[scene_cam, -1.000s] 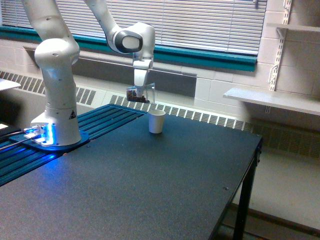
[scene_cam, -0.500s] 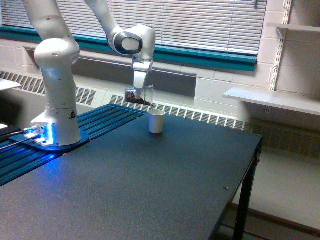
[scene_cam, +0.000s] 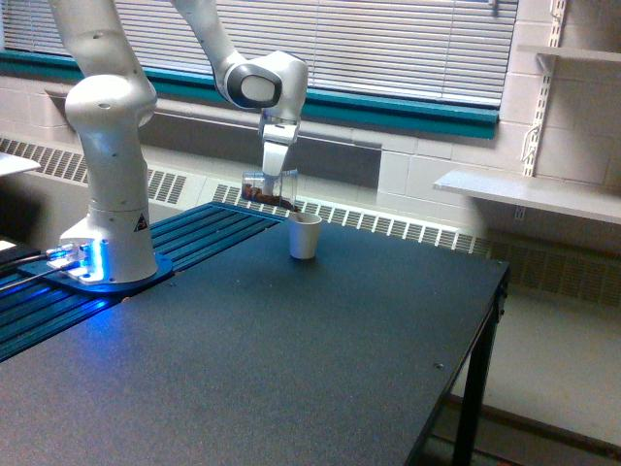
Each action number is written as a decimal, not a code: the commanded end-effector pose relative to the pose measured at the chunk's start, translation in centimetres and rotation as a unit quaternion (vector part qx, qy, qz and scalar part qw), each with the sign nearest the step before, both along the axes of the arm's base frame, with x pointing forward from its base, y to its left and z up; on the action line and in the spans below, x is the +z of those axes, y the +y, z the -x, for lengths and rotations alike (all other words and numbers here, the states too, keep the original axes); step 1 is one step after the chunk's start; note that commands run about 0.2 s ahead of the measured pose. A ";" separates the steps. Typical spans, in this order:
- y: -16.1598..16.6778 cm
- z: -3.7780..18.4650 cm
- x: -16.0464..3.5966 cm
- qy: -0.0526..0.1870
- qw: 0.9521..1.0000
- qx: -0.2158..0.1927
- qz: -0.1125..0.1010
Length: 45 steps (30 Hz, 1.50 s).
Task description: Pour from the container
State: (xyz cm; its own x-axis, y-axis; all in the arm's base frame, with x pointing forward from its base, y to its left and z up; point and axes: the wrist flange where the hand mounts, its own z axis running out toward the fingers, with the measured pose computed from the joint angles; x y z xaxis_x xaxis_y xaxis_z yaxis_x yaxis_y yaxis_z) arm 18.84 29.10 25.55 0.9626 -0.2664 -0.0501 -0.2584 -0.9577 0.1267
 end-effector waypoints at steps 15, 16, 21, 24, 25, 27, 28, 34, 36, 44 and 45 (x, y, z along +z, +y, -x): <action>0.2 -1.3 0.0 0.022 1.000 0.022 0.001; 0.2 -1.3 0.0 0.024 0.999 0.022 0.001; 0.3 -1.6 0.2 0.029 0.999 0.021 -0.005; 0.3 -1.8 0.2 0.031 0.999 0.024 -0.002; 0.3 -1.8 0.2 0.032 0.999 0.025 -0.003; 0.4 -1.9 0.3 0.034 0.999 0.026 -0.006; 0.4 -1.9 0.4 0.035 0.999 0.026 -0.006; 0.2 -2.1 0.4 0.043 0.999 0.027 -0.006; 0.2 -2.1 0.3 0.046 0.999 0.028 -0.006; -0.1 -2.2 0.4 0.056 0.998 0.025 -0.011; -0.1 -2.3 0.4 0.057 0.998 0.024 -0.012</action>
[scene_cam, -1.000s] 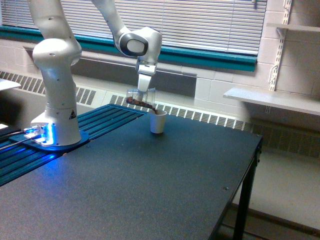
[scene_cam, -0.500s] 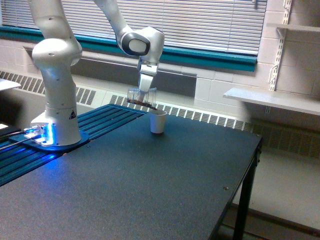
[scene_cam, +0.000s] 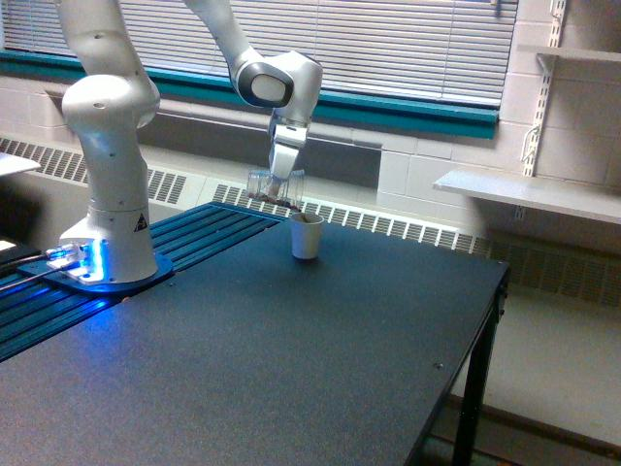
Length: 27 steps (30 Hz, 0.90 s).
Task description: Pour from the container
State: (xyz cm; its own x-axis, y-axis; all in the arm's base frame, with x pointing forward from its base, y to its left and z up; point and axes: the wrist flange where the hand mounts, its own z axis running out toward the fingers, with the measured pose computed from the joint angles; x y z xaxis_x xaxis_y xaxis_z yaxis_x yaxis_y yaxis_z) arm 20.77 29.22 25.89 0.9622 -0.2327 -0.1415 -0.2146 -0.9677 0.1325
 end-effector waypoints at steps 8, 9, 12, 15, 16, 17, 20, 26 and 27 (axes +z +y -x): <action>-0.7 -0.9 0.2 0.019 1.000 0.003 -0.005; -0.6 -1.1 0.3 0.020 1.000 -0.002 -0.012; -0.8 -1.1 0.3 0.023 1.000 0.000 -0.009; -0.7 -1.4 0.4 0.025 1.000 -0.004 -0.015; -0.8 -1.5 0.4 0.024 1.000 -0.001 -0.015; -0.9 -1.5 0.3 0.025 1.000 0.000 -0.012; -1.0 -1.8 0.4 0.024 1.000 -0.002 -0.014; -0.8 -1.9 0.2 0.026 1.000 0.002 -0.011; -0.7 -1.9 0.2 0.027 1.000 0.002 -0.012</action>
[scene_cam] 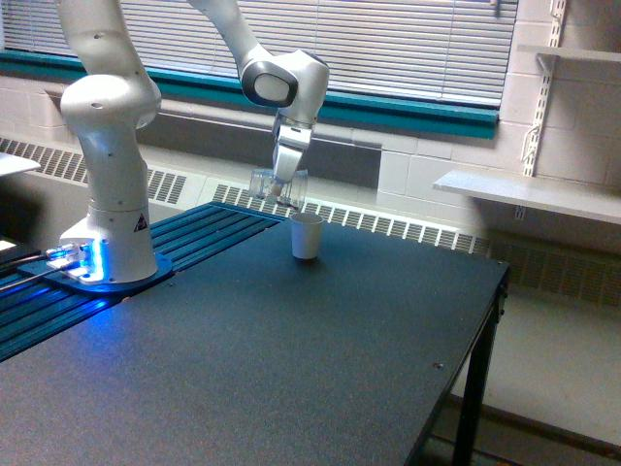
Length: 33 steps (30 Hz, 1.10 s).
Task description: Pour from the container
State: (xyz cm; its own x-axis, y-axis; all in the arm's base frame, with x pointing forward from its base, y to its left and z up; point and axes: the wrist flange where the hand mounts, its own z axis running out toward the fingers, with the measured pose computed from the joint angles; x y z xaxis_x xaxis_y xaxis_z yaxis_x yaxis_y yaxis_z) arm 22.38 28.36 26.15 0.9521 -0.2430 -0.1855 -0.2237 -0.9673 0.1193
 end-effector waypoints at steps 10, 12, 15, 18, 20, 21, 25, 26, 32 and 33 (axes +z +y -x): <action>0.5 -0.3 -0.3 0.017 1.000 0.010 -0.005; 0.5 -0.5 -0.2 0.014 1.000 0.011 -0.005; 0.6 -0.6 -0.1 0.012 1.000 0.011 -0.005; 0.7 -0.6 -0.1 0.011 1.000 0.011 -0.006; 0.8 -0.7 0.0 0.009 1.000 0.009 -0.008; 0.9 -0.7 0.0 0.008 1.000 0.009 -0.008; 1.0 -0.7 0.1 0.004 1.000 0.008 -0.009; 1.0 -0.6 0.2 0.002 1.000 0.009 -0.008; 1.1 -0.7 0.6 -0.008 1.000 0.003 -0.009; 1.1 -0.8 0.6 -0.009 1.000 0.002 -0.008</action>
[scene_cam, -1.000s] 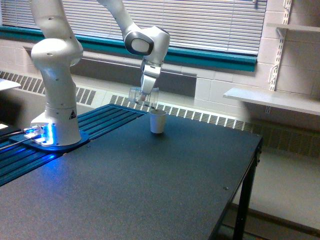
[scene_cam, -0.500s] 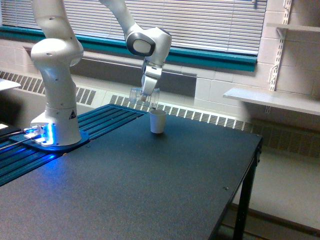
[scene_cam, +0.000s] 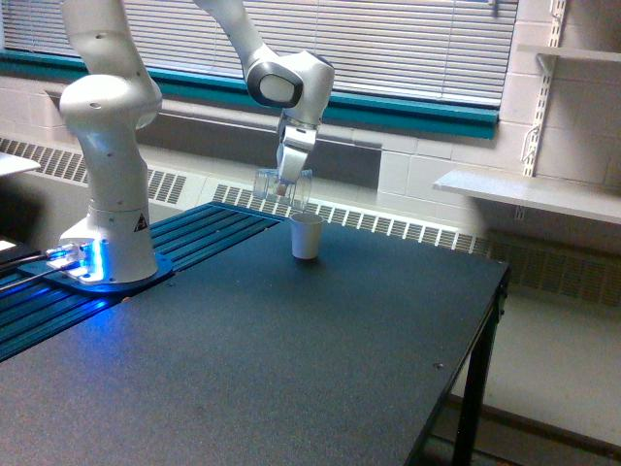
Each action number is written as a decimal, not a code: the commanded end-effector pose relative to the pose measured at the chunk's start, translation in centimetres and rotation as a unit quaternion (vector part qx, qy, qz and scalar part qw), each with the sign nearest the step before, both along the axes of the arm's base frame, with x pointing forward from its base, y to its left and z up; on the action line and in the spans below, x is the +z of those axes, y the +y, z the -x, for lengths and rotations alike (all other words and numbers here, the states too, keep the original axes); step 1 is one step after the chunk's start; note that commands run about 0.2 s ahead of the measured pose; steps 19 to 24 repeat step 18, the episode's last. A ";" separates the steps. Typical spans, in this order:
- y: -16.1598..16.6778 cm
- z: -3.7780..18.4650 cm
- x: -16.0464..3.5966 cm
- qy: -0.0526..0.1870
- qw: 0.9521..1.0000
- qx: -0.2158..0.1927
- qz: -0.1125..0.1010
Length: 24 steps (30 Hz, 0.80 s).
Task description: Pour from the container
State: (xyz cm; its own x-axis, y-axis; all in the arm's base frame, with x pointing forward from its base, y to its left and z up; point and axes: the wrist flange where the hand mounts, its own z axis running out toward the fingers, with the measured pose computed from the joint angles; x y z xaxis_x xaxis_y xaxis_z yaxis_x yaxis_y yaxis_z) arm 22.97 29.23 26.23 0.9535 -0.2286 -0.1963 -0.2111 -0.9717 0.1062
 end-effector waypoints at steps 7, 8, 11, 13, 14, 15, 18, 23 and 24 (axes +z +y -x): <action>-0.2 -0.1 1.0 -0.020 1.000 -0.008 0.009; -0.3 -0.2 1.1 -0.022 1.000 -0.010 0.012; -0.5 -0.4 1.4 -0.029 0.999 -0.014 0.015; -0.5 -0.4 1.6 -0.032 0.999 -0.015 0.017; -0.5 -0.4 1.7 -0.034 0.999 -0.016 0.017; -0.5 -0.3 1.8 -0.035 0.999 -0.015 0.017; -0.5 -0.3 2.1 -0.043 0.999 -0.013 0.020; -0.5 -0.3 2.1 -0.043 0.999 -0.013 0.020; -0.5 -0.3 2.1 -0.043 0.999 -0.013 0.020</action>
